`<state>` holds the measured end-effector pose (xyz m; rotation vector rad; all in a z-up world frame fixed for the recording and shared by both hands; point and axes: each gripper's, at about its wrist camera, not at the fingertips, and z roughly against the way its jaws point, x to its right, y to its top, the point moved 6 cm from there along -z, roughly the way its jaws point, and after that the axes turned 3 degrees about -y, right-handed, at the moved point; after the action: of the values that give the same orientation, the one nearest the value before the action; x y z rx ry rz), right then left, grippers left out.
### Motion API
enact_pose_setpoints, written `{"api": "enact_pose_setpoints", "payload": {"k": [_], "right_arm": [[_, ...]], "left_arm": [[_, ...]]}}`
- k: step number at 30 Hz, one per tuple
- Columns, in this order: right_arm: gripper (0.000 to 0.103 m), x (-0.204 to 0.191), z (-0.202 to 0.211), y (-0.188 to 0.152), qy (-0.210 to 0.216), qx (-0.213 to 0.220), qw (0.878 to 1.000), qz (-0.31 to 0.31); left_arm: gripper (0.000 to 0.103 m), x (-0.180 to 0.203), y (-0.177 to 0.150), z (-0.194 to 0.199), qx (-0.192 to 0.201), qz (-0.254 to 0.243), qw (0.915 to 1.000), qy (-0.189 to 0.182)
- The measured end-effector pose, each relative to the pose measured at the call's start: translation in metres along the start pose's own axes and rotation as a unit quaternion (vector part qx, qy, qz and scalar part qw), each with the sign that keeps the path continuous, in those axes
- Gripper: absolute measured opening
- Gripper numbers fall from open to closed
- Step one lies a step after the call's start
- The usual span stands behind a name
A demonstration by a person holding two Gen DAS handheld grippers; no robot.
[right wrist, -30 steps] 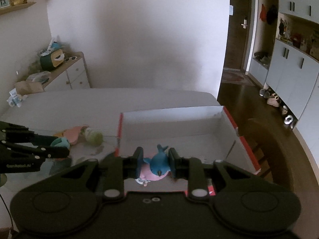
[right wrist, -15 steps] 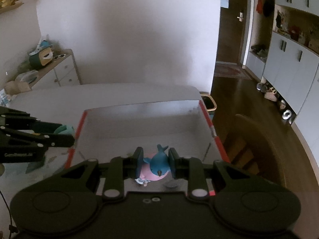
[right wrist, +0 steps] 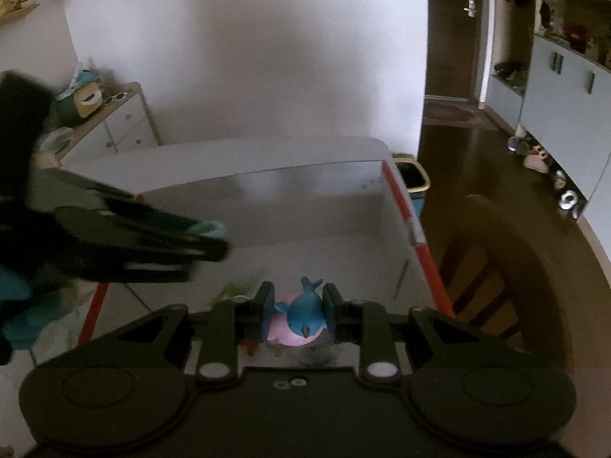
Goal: Organize rigid objects
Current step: 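Carry the pink toy and teal sharpener over the shoebox and lower them, then open both tools to release the sharpener and pink toy into the box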
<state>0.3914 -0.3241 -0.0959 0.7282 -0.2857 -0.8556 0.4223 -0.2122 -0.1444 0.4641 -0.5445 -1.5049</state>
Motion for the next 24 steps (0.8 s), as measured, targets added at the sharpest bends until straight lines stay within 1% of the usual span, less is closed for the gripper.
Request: {"api": "enact_pose_setpoints", "payload": {"k": [8,11,14,20,24], "right_arm": [[0.026,-0.015,-0.022,0.001,0.017,-0.016,0.999,0.023],[0.026,-0.016,-0.032,-0.004,0.019,-0.029,0.999,0.026],[0.026,-0.015,-0.036,-0.004,0.030,-0.032,0.999,0.018],[0.026,-0.016,-0.048,-0.008,0.030,-0.053,0.998,0.021],[0.026,-0.015,-0.052,-0.009,0.029,-0.060,0.998,0.015]], "left_arm": [[0.032,0.004,0.012,-0.045,-0.033,-0.006,0.9994,0.005],[0.033,0.003,0.013,-0.057,-0.044,-0.002,0.9990,0.005],[0.033,0.004,0.012,-0.067,-0.056,0.001,0.9984,0.001],[0.033,0.006,0.011,-0.084,-0.082,-0.002,0.9966,-0.007],[0.033,0.005,0.013,-0.092,-0.090,0.000,0.9959,-0.011]]}}
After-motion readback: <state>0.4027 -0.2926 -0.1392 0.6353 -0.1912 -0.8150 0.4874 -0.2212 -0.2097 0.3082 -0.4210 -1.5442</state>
